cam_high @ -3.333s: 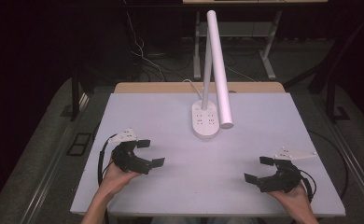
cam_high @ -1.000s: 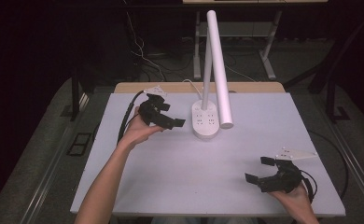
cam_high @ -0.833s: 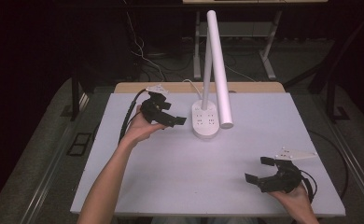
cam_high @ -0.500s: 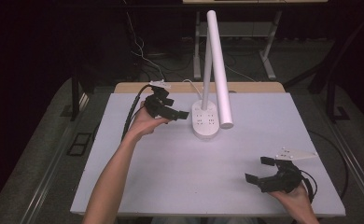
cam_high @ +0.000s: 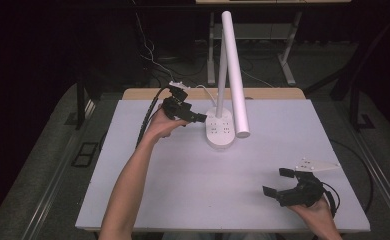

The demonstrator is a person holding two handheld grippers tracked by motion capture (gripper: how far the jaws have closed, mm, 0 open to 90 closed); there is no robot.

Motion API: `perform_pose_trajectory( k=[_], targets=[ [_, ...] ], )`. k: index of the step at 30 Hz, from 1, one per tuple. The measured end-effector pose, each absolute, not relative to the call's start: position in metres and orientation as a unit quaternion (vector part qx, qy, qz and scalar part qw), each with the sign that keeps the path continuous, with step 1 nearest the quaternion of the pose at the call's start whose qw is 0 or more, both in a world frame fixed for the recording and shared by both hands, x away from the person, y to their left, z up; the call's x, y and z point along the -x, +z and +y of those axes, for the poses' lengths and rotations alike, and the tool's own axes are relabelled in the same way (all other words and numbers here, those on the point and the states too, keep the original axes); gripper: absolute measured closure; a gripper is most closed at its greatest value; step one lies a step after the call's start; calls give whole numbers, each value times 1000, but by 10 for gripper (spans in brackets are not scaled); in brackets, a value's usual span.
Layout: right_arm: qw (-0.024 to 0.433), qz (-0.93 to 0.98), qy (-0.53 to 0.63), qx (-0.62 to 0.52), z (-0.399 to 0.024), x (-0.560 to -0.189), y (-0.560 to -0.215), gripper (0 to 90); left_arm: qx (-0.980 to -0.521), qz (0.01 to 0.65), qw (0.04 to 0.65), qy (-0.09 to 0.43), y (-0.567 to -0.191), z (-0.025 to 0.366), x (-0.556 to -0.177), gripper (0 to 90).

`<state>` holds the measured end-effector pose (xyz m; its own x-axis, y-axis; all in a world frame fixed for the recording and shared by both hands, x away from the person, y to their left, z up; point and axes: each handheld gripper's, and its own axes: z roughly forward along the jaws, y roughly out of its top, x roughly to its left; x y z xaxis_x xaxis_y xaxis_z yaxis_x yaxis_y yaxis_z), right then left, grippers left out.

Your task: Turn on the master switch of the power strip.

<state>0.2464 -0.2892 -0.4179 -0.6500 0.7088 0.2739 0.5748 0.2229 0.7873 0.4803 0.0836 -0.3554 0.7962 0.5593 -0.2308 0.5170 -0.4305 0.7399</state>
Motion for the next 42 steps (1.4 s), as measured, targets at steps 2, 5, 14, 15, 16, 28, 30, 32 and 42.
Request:
perform_pose_trajectory(
  k=[2,5,14,15,16,28,30,32,42],
  targets=[
    [71,780,467,-411,-289,-247,-418,1,-842,323,431,22,-356,81,-483,93],
    [70,780,467,-411,-289,-247,-418,1,-841,325,432,18,-357,79,-487,118],
    [68,782,464,-409,-288,-246,-418,1,-841,337,423,8,-360,71,-497,281],
    [68,782,464,-409,-288,-246,-418,1,-839,340,424,5,-361,70,-498,281],
    [68,782,465,-409,-288,-246,-418,1,-836,345,426,2,-362,69,-499,317],
    [67,785,463,-407,-288,-246,-418,1,-825,373,425,8,-377,66,-509,661],
    [68,786,462,-406,-288,-246,-418,1,-823,385,417,15,-380,64,-511,733],
    [68,786,462,-406,-287,-246,-418,1,-821,391,415,14,-383,63,-513,776],
    [70,788,460,-402,-286,-246,-419,1,-792,424,439,18,-399,54,-521,899]
  ],
)
